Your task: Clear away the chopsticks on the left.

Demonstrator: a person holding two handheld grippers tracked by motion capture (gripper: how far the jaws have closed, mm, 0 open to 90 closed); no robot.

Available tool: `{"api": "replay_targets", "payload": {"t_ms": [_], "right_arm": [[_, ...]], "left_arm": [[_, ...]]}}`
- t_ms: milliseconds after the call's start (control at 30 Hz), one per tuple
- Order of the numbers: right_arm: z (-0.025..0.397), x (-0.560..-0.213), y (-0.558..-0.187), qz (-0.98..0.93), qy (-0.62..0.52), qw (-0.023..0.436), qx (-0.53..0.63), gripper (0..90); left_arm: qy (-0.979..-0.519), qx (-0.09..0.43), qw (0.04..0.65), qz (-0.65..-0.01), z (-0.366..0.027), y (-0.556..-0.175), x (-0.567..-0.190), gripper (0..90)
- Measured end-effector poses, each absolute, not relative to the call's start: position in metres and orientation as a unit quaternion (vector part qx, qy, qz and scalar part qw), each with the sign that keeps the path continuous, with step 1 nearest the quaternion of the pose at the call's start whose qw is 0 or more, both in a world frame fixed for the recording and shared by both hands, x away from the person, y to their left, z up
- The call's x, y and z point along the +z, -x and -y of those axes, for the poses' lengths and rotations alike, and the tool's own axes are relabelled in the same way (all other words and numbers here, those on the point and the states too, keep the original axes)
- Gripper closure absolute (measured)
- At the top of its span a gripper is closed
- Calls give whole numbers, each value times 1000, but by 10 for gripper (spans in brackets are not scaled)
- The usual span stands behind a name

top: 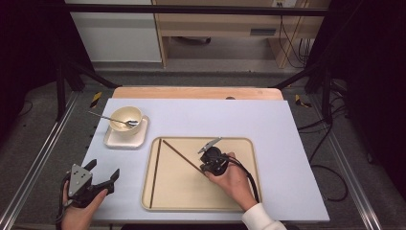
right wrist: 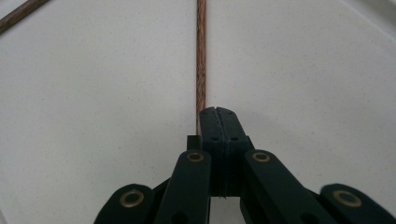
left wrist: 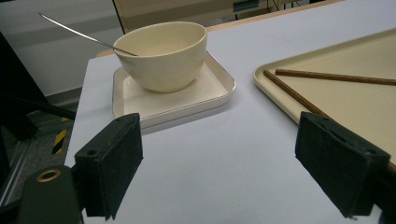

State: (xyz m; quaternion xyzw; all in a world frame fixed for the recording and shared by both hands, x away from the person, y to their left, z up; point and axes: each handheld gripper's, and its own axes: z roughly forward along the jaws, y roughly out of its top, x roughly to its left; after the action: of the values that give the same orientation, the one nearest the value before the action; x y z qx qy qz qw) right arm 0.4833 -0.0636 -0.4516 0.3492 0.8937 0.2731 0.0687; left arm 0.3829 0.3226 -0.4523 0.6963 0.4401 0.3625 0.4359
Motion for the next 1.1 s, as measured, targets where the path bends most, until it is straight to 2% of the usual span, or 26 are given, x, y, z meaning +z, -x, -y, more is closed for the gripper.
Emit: {"api": "replay_targets", "payload": {"t_ms": [333,700,1100], "right_arm": [[63,-457,-477,-899,-339,51,274,900],[26,-459,-457,-911,-297,28,286,900],[5,-460,-450,-916,-274,14,291,900]], "left_arm": [[-697,362,436,-439,-322,-383,-452,149],[-697,362,438,-438,-322,-383,-451,150],[-697,362,440,-437,-322,-383,-451,151]]}}
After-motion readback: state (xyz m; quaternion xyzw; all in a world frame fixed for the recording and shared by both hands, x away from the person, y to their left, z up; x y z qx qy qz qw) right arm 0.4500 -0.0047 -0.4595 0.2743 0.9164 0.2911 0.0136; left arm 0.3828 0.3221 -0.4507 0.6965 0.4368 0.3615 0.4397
